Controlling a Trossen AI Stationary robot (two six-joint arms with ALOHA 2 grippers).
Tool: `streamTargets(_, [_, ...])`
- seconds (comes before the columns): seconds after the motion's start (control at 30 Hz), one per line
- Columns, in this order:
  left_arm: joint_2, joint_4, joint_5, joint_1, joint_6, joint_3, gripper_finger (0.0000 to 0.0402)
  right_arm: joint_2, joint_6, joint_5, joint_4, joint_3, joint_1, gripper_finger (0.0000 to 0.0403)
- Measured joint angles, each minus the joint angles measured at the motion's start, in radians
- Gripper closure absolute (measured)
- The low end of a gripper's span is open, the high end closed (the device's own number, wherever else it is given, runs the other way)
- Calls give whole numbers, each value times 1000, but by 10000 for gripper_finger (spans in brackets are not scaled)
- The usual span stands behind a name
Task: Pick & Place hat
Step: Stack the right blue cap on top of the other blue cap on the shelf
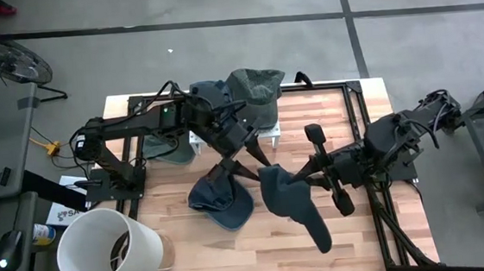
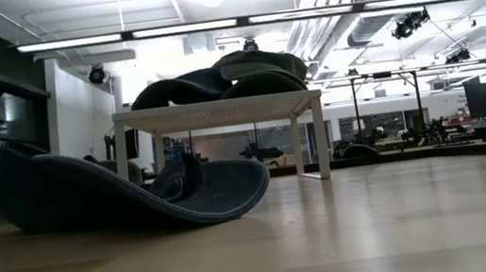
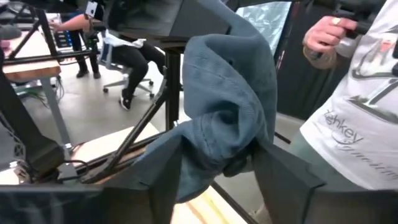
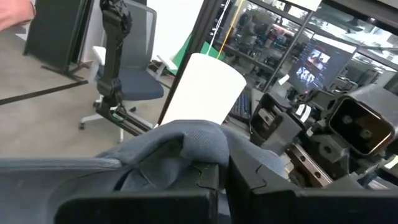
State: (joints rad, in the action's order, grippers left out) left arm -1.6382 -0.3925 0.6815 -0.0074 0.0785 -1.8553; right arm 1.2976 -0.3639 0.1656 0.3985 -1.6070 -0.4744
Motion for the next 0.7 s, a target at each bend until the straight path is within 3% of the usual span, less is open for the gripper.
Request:
streamTargets(0.2, [0, -2, 24, 0, -30, 0, 111, -1, -2, 0, 0, 0, 0, 403])
streamTargets(0.3, [0, 0, 48, 0, -30, 0, 84, -4, -3, 0, -1, 0, 0, 403])
streamTargets(0.5, [0, 5, 45, 0, -26, 0, 88, -13, -7, 0, -2, 0, 2, 403])
streamTargets(0.7, [0, 45, 45, -1, -25, -1, 133, -14, -5, 20, 0, 0, 10, 403])
